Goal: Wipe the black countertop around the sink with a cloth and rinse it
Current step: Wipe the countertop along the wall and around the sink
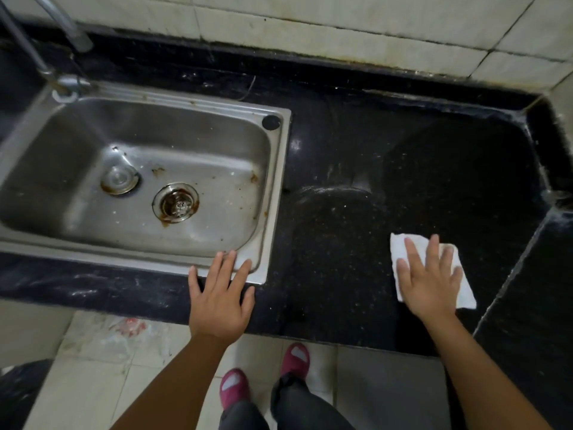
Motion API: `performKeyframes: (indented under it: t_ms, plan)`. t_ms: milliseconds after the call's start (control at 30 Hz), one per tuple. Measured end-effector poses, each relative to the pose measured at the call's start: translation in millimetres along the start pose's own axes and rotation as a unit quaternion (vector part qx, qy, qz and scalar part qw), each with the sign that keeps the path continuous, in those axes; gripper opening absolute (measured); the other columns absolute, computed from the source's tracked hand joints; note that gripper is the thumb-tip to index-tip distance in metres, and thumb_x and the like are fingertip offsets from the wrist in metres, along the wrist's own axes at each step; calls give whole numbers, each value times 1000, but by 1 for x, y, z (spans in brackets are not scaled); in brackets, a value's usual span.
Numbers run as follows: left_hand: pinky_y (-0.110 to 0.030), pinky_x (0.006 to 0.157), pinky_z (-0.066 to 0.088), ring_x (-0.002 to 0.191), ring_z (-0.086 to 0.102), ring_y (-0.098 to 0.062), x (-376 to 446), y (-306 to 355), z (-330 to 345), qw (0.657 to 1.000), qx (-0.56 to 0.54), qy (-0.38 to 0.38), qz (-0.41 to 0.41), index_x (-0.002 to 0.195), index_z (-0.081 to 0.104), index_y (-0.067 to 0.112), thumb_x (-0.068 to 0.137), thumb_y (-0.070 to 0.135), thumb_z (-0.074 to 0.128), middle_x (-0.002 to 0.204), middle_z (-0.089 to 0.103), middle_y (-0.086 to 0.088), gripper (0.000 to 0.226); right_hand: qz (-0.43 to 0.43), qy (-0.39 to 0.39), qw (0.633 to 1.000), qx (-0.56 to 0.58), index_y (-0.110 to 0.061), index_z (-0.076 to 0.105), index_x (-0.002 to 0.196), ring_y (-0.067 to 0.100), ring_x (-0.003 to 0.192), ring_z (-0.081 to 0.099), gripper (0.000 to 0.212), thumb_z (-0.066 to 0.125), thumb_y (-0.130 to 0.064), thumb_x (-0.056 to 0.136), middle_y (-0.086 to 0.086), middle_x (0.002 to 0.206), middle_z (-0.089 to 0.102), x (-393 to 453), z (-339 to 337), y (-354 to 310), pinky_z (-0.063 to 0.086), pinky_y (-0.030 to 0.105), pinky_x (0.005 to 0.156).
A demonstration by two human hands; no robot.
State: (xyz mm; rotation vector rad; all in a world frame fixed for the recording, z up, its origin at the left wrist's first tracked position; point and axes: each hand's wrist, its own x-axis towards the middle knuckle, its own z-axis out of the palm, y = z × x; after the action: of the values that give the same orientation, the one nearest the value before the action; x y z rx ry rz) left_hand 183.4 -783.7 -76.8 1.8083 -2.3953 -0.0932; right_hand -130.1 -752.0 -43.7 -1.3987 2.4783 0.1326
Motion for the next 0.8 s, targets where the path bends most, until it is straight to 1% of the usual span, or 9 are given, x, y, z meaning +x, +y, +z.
performKeyframes:
  t_ms: [100, 267, 433, 500, 567, 633, 700, 767, 800]
  plan:
    - [-49, 103, 12, 126, 32, -23, 1, 0, 0, 1000, -2, -2, -4, 121, 52, 19, 84, 37, 33, 128, 57, -13, 45, 6, 7, 1000, 10, -32, 7, 148, 30, 143, -11, 50, 20, -39, 100, 6, 156, -10, 54, -19, -19, -2, 49, 114]
    - [-50, 104, 12, 127, 32, -22, 1, 0, 1, 1000, -3, -3, -3, 123, 42, 23, 83, 38, 34, 130, 55, -11, 43, -83, -11, 996, -8, -31, 6, 148, 31, 142, -13, 50, 17, -39, 100, 5, 156, -13, 127, -30, -95, -3, 51, 114]
    - [-50, 104, 13, 127, 31, -23, 1, -1, 1, 999, 10, -31, -6, 124, 41, 24, 91, 43, 25, 130, 55, -11, 41, -225, -21, 973, -47, -29, 2, 148, 31, 142, -12, 51, 17, -39, 100, 6, 156, -14, 99, -13, -156, -3, 48, 114]
    - [-50, 104, 14, 127, 32, -23, 1, -1, 1, 999, 11, -47, -13, 124, 41, 24, 95, 46, 10, 130, 55, -11, 48, -294, -23, 954, -54, -27, 12, 148, 33, 143, 0, 54, 15, -42, 97, 9, 157, -3, 63, 1, -153, 6, 47, 114]
    - [-49, 104, 14, 126, 33, -23, 2, -1, 0, 999, 6, -49, -18, 123, 42, 24, 95, 47, 6, 129, 56, -11, 51, -336, 0, 940, -55, -25, 40, 139, 36, 135, 31, 55, 18, -43, 92, 13, 149, 32, 29, 14, -131, 31, 48, 107]
    - [-48, 104, 15, 125, 33, -23, 3, 0, 0, 999, 3, -46, -18, 123, 42, 23, 95, 47, 5, 127, 57, -12, 51, -344, -10, 938, -36, -24, 46, 131, 33, 128, 37, 49, 14, -42, 97, 11, 139, 47, 12, 21, -97, 35, 43, 101]
    - [-48, 104, 15, 124, 34, -24, 2, 1, -2, 999, 2, -43, -18, 123, 42, 23, 95, 47, 5, 126, 58, -12, 51, -335, -10, 942, 2, -18, 40, 134, 28, 132, 27, 52, 11, -44, 99, 14, 142, 40, 8, 16, -69, 32, 39, 104]
    - [-48, 103, 15, 124, 34, -24, 1, 0, -3, 999, 0, -41, -16, 123, 42, 23, 95, 46, 5, 126, 58, -13, 52, -276, 5, 958, 75, -12, 37, 139, 22, 140, 11, 53, 32, -43, 96, 12, 150, 21, 10, 2, -54, 25, 37, 111]
    - [-48, 104, 15, 124, 34, -24, 1, 0, -3, 999, -2, -42, -16, 123, 42, 22, 95, 46, 5, 126, 58, -13, 52, -228, 4, 970, 89, -12, 38, 139, 19, 141, 8, 53, 44, -38, 94, 9, 152, 18, 9, -7, -51, 22, 39, 113]
